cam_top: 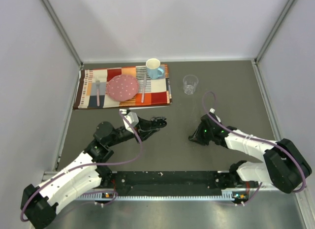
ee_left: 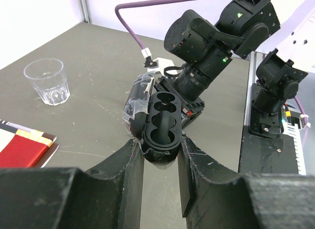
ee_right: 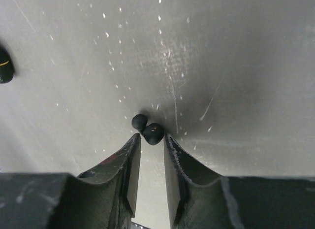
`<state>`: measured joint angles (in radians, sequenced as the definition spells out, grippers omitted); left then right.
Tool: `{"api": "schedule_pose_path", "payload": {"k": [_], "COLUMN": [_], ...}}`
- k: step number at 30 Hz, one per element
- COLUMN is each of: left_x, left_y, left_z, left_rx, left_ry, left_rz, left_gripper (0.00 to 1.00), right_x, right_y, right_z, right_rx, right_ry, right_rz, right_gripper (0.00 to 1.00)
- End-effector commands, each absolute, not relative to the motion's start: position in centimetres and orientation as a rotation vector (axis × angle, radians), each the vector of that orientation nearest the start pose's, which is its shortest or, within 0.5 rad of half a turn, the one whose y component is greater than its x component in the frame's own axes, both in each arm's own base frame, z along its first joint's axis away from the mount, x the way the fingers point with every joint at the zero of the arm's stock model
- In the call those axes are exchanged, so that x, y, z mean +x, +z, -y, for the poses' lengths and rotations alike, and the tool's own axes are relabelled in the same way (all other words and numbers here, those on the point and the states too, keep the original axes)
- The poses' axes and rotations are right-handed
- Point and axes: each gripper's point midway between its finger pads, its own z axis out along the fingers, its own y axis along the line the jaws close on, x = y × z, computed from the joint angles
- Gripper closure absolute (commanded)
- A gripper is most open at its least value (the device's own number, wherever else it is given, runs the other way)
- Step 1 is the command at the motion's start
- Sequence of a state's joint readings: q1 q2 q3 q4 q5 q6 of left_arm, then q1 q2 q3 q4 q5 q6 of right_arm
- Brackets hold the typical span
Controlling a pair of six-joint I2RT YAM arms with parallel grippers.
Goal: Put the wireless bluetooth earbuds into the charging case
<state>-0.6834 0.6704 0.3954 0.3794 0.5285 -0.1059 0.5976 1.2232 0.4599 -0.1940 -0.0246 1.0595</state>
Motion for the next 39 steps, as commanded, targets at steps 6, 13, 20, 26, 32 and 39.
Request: {"api": "schedule_pose_path", "payload": {"k": [6, 13, 20, 26, 32, 39], "left_x": [17.0, 17.1, 17.0, 17.0, 17.2, 17.4], "left_y": [25.8, 25.7, 25.7, 25.7, 25.5, 25.5], "left_z": [25.5, 25.6, 25.6, 25.6, 25.5, 25.5], "left_rx": [0.844, 0.844, 0.846, 0.846, 0.842, 0.830], "left_ry": [-1.006, -1.010, -1.004, -1.004, -0.995, -0.992], "left_rz": [-1.284, -1.289, -1.286, -1.286, -1.293, -1.300], "left_gripper": [1.00, 1.00, 1.00, 1.00, 1.00, 1.00], "right_x": [23.1, 24.4, 26.0, 27.4, 27.4, 27.1], "right_y": [2.7, 3.9, 5.8, 6.7, 6.6, 8.1], "right_z": [-17.1, -18.9, -20.0, -20.4, -20.2, -22.6], "right_rx": [0.490, 0.358, 0.186, 0.100, 0.144, 0.155], "right_ry": [0.540, 0.617, 0.646, 0.618, 0.616, 0.774], "right_rz": [-2.544, -2.537, -2.476, -2.487, -2.521, -2.519], "right_gripper": [0.76, 0.71, 0.69, 0.65, 0.66, 0.68]}}
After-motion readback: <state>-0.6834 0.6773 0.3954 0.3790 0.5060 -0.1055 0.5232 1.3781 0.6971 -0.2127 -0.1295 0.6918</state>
